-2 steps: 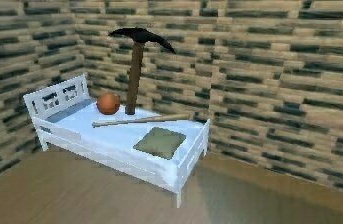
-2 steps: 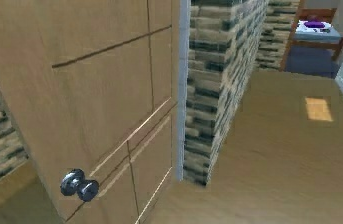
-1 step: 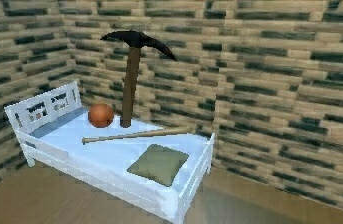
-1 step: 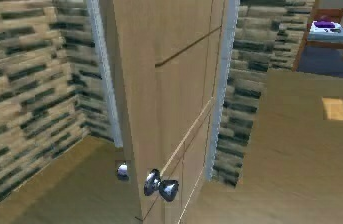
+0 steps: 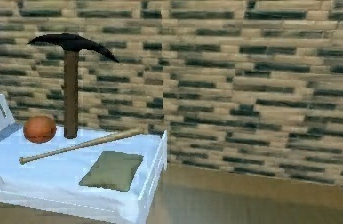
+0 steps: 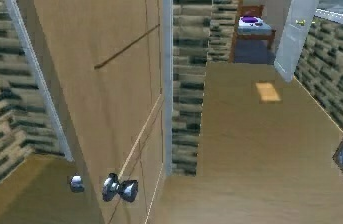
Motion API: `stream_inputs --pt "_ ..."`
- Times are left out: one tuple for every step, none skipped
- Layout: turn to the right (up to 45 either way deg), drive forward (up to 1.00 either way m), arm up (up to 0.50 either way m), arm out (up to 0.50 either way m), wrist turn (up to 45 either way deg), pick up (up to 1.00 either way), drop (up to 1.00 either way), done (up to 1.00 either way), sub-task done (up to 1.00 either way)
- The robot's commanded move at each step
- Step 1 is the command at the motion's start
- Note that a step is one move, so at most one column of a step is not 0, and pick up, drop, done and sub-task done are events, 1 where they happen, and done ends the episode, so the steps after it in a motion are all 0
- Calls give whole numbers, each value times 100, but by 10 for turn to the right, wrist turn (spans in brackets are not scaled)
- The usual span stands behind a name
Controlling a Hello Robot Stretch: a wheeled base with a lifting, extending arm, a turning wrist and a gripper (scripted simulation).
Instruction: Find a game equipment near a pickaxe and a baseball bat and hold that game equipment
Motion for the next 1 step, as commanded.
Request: stream_inputs --pt "0 30 0 0 0 0 0 0 0"
